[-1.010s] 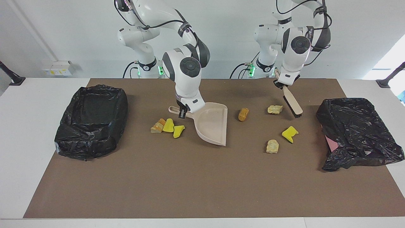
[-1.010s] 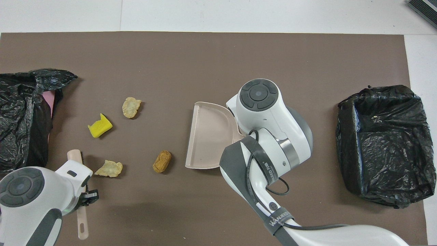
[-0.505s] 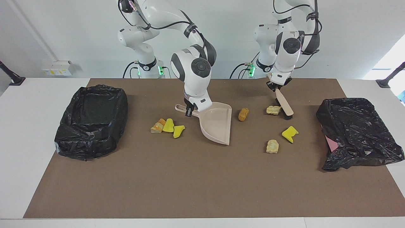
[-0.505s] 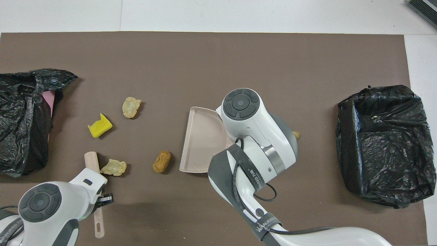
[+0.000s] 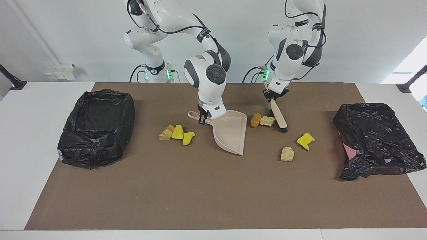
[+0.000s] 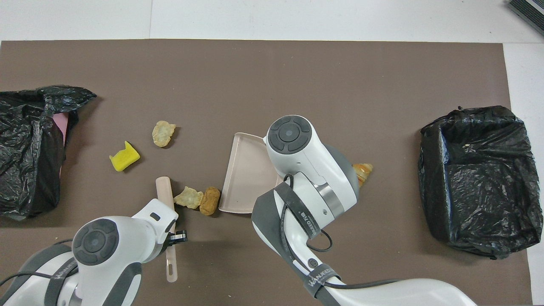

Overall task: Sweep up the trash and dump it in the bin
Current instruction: 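Sweep the chunks into the dustpan with the brush in the left gripper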

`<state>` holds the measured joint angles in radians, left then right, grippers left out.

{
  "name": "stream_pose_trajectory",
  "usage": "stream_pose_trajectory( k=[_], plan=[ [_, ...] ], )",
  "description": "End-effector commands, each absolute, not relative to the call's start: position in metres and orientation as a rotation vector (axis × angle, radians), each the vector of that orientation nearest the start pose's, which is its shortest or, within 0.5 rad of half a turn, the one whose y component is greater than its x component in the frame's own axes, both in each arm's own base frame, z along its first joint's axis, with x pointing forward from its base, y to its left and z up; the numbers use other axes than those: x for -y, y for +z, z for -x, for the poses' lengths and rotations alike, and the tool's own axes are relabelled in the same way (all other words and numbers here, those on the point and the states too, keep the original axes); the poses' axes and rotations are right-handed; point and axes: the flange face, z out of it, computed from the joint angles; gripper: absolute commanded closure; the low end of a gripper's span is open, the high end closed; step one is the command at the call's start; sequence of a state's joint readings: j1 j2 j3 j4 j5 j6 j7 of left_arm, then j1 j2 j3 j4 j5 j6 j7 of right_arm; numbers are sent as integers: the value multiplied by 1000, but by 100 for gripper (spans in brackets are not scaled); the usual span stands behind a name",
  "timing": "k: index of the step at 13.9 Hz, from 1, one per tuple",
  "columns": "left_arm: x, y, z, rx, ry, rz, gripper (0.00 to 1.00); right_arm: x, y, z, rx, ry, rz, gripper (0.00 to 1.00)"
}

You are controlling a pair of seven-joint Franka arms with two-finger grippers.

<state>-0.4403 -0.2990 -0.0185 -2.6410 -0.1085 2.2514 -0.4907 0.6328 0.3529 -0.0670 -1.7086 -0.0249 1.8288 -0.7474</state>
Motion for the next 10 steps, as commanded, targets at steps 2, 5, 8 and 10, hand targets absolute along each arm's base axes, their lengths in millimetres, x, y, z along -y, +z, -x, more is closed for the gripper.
stream_pose_trajectory(
  k=[2,5,8,10],
  plan=[
    [256,320,-369,73,198,3239,100,-335,371,-528,1891,344,2498,100],
    [309,337,-378,20,165,3313,100,-333,369,-528,1885,351,2500,100],
    [323,348,-394,31,148,3328,100,-331,366,-526,1885,361,2499,100],
    [305,350,-407,87,141,3325,100,-332,367,-526,1882,358,2500,100]
  ],
)
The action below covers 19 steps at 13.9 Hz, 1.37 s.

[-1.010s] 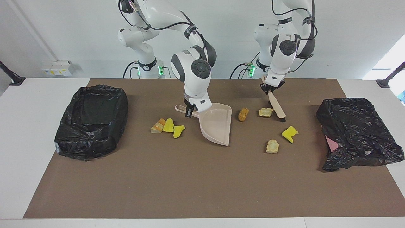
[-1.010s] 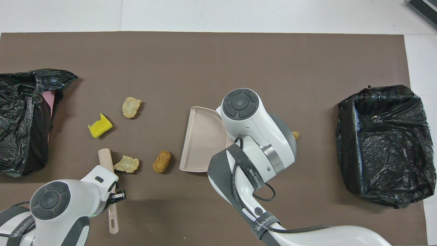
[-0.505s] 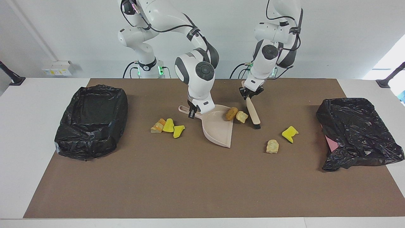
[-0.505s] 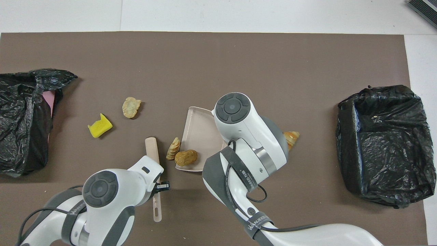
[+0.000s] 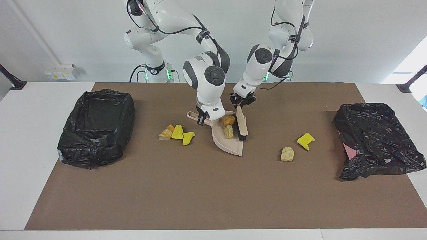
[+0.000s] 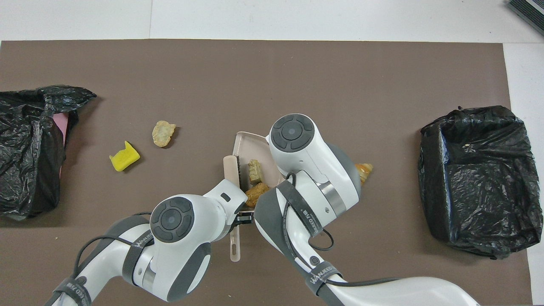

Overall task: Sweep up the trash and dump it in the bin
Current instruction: 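Sweep the chunks into the dustpan with the brush in the left gripper, then move the brush behind the yellow sponge with the left gripper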

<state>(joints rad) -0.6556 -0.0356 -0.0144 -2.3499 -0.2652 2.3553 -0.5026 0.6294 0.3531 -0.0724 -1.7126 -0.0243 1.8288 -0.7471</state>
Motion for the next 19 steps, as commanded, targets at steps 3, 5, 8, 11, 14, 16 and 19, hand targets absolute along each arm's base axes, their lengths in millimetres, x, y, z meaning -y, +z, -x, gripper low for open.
stream_pose_trajectory(
  k=[3,5,8,11,14,16,19],
  plan=[
    [244,372,-459,241,74,3300,100,-327,361,-526,1858,353,2504,100],
    [211,396,-488,265,36,3249,100,-323,352,-523,1858,326,2507,100],
    [142,421,-521,227,15,3214,100,-324,348,-521,1859,319,2508,100],
    [67,420,-535,124,9,3191,100,-325,348,-521,1861,314,2507,100],
    [-13,407,-532,73,35,3186,100,-324,347,-521,1861,317,2507,100],
    [-57,391,-526,4,59,3190,100,-324,347,-521,1861,317,2507,100],
    [-58,355,-528,-62,94,3190,100,-324,346,-520,1859,319,2508,100]
  ],
)
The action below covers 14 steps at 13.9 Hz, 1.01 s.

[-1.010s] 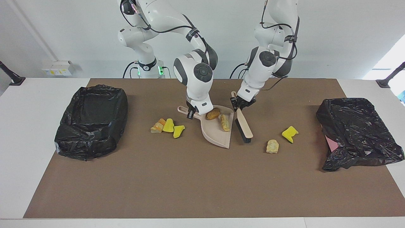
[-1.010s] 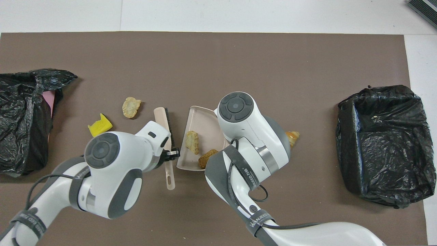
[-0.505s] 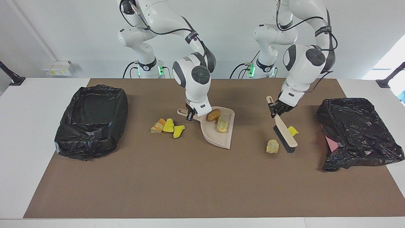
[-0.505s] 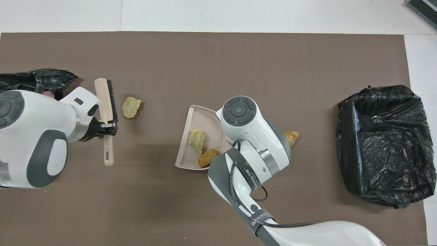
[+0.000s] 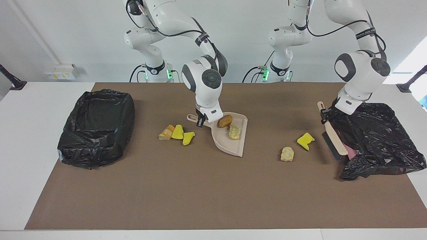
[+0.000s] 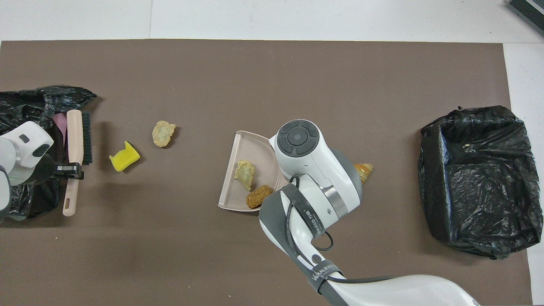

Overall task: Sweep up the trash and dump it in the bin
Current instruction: 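Move the brush behind the yellow sponge with the left gripper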

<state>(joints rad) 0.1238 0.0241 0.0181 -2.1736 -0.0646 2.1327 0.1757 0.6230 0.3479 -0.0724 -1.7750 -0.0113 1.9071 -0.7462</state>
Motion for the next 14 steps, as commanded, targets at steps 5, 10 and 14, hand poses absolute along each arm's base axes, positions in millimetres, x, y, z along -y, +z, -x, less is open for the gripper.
stream_pose_trajectory(
  k=[5,10,14],
  plan=[
    [5,331,-532,-192,168,3183,100,-324,346,-520,1848,322,2517,100],
    [87,333,-523,-282,216,3222,100,-323,347,-519,1833,319,2529,100],
    [160,335,-499,-492,264,3198,100,-326,345,-516,1811,325,2548,100]
  ],
)
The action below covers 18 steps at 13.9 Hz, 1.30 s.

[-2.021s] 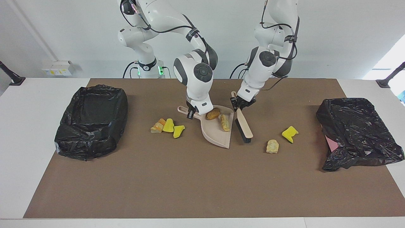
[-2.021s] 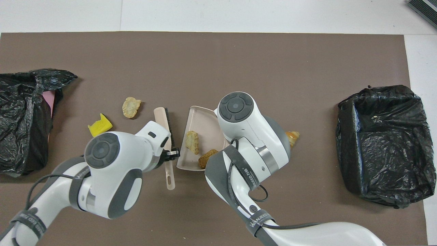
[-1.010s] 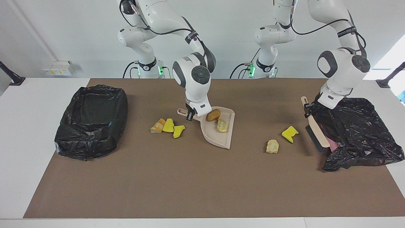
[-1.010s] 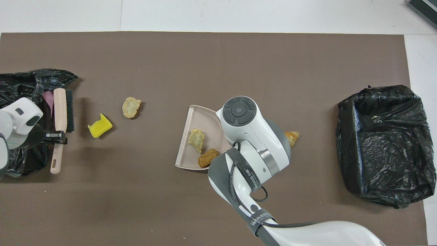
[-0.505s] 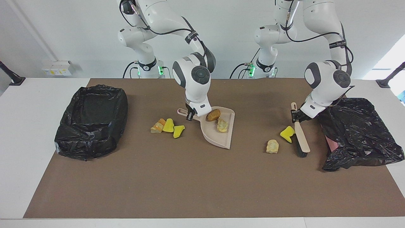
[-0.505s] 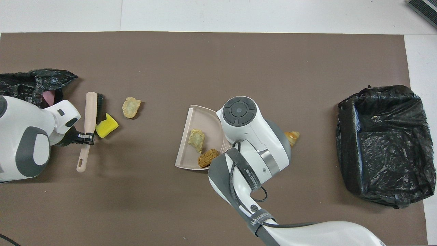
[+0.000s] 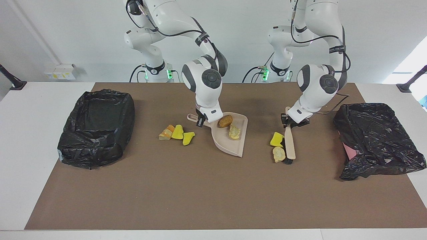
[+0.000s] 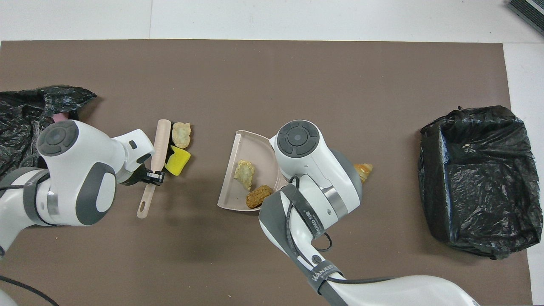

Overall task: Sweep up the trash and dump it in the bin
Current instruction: 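Sweep the sponge and chunk into the dustpan with the left gripper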

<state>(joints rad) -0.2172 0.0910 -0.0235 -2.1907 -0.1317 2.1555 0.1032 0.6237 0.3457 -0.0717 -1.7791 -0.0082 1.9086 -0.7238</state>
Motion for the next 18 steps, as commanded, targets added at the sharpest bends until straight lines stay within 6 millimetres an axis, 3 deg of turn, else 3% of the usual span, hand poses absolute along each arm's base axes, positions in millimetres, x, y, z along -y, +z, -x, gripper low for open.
stream_pose_trajectory(
  k=[1,5,8,10,13,15,17,18],
  plan=[
    [177,333,-489,-514,288,3209,100,-326,345,-515,1807,327,2551,100],
    [253,339,-442,-491,344,3250,100,-326,346,-515,1807,327,2551,100],
    [294,345,-414,-573,390,3274,100,-326,346,-515,1807,327,2551,100],
    [313,349,-401,-526,402,3289,100,-326,346,-515,1807,327,2551,100],
    [300,349,-414,-431,408,3304,100,-326,346,-515,1809,327,2550,100],
    [267,353,-442,-292,378,3332,100,-325,345,-515,1807,327,2551,100],
    [246,360,-454,-247,342,3328,100,-325,346,-515,1807,327,2551,100],
    [227,363,-463,-211,325,3314,100,-325,345,-515,1807,329,2551,100]
  ],
)
